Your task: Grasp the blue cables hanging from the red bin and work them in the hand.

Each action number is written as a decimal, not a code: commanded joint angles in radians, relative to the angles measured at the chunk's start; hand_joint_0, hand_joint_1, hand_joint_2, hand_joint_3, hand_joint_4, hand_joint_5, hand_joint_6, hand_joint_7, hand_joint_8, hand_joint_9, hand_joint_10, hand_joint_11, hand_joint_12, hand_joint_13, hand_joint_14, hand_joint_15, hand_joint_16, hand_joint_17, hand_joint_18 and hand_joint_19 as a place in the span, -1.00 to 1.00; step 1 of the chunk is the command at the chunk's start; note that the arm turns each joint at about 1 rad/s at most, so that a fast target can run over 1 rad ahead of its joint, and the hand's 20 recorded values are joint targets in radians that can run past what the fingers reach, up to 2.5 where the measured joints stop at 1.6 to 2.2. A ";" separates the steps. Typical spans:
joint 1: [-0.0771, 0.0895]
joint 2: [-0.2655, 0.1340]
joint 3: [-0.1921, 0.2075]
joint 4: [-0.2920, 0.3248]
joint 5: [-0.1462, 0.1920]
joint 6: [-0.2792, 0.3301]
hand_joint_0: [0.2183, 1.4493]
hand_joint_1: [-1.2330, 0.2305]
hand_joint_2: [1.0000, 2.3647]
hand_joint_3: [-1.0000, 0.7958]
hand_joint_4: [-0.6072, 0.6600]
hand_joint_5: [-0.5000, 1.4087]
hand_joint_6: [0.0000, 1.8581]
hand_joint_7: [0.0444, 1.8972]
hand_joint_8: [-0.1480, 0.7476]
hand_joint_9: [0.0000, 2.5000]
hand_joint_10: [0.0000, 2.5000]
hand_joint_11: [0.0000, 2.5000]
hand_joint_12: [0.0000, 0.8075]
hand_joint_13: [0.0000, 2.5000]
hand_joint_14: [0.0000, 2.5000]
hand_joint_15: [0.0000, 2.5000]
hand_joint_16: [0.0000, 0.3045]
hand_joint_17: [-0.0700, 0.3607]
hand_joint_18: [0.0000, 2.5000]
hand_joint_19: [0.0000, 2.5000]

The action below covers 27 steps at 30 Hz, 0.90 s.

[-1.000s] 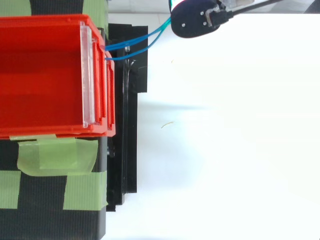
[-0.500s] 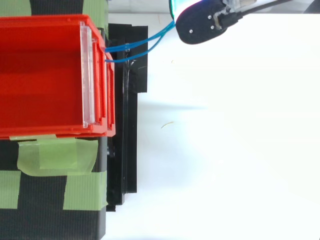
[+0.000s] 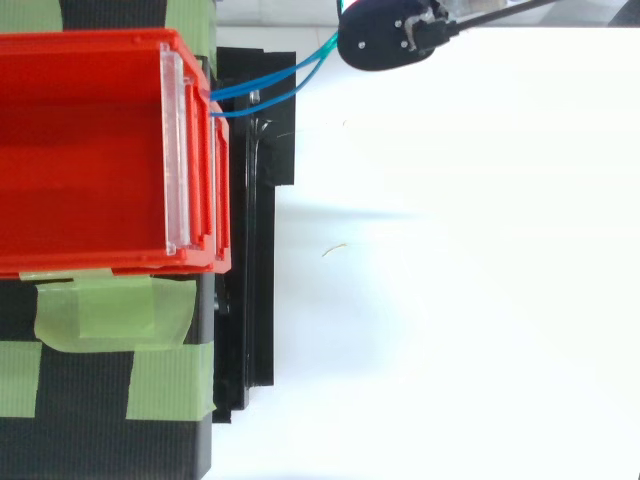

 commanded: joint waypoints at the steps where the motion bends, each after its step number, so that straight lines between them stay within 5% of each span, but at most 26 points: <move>1: 0.000 0.000 0.000 -0.001 0.000 0.012 -0.04 -0.25 -0.98 -0.33 0.38 -0.20 -0.57 0.29 0.23 -0.54 1.00 1.00 0.27 -0.25 1.00 0.37 -0.59 -0.02 -0.15 -0.62; 3: -0.002 0.000 0.000 -0.003 0.000 0.012 -0.06 -0.25 -0.98 -0.50 0.33 -0.21 -0.63 0.34 0.20 -0.56 1.00 1.00 0.23 -0.29 1.00 0.41 -0.65 -0.12 -0.21 -0.43; 8: -0.007 0.000 0.000 -0.001 0.000 0.012 -0.08 -0.28 -0.98 -0.64 0.34 -0.23 -0.61 0.32 0.19 -0.60 1.00 1.00 0.24 -0.31 1.00 0.41 -0.65 -0.12 -0.20 -0.46; 12: -0.010 0.000 0.000 -0.003 -0.008 0.012 -0.07 -0.27 -0.97 -0.37 0.33 -0.26 -0.50 0.30 0.18 -0.61 1.00 1.00 0.21 -0.32 1.00 0.40 -0.65 -0.12 -0.22 -0.44; 15: -0.011 0.000 0.000 -0.003 -0.010 0.012 -0.03 -0.25 -0.98 -0.15 0.40 -0.27 -0.30 0.20 0.23 -0.58 1.00 1.00 0.26 -0.27 1.00 0.32 -0.56 0.03 -0.16 -0.66; 20: -0.011 0.000 0.000 -0.003 -0.010 0.012 0.08 -0.23 -1.00 0.15 0.42 -0.26 -0.27 0.17 0.24 -0.57 1.00 1.00 0.27 -0.25 1.00 0.29 -0.54 0.06 -0.14 -0.72; 21: -0.011 0.000 -0.001 -0.003 -0.010 0.012 0.05 -0.21 -0.87 0.18 0.42 -0.26 -0.26 0.16 0.25 -0.56 1.00 1.00 0.27 -0.24 1.00 0.29 -0.53 0.07 -0.12 -0.72; 24: -0.011 0.000 0.000 -0.001 -0.010 0.012 0.02 -0.20 -0.80 0.10 0.42 -0.25 -0.26 0.15 0.25 -0.55 1.00 1.00 0.28 -0.23 1.00 0.28 -0.52 0.08 -0.11 -0.74; 25: -0.011 0.000 0.000 0.000 -0.011 0.012 0.01 -0.21 -0.99 -0.06 0.42 -0.25 -0.27 0.18 0.25 -0.55 1.00 1.00 0.27 -0.24 1.00 0.29 -0.54 0.06 -0.13 -0.72; 27: -0.011 0.000 0.000 0.000 -0.011 0.012 -0.03 -0.20 -0.98 -0.36 0.38 -0.26 -0.33 0.22 0.23 -0.57 1.00 1.00 0.25 -0.28 1.00 0.33 -0.60 -0.04 -0.19 -0.59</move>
